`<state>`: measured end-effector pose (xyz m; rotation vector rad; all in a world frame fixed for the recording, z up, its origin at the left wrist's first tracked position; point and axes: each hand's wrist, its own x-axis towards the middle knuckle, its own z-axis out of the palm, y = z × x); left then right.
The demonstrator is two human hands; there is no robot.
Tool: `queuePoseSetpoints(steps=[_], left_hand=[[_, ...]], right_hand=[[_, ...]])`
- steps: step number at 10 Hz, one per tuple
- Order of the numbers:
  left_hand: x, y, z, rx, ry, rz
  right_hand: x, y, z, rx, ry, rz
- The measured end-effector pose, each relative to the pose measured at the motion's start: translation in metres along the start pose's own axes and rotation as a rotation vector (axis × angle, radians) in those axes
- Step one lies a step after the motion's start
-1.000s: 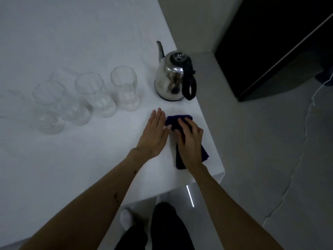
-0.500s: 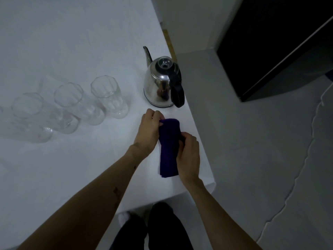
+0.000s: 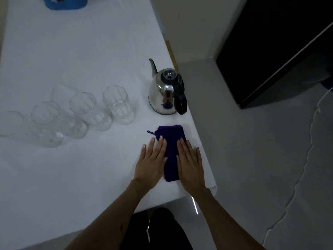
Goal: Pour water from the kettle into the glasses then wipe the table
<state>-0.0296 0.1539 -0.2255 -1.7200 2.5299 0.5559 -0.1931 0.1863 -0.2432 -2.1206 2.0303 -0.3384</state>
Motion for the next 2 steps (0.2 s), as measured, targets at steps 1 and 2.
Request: queuePoseSetpoints(steps=[1, 2], left_hand=[[0.001, -0.005, -0.024, 0.014, -0.08, 0.047], [-0.002, -0.002, -0.056, 0.034, 0.026, 0.07]], right_hand=[[0.009, -0.007, -0.022, -0.008, -0.023, 0.0], [0.024, -0.024, -0.05, 0.022, 0.028, -0.022]])
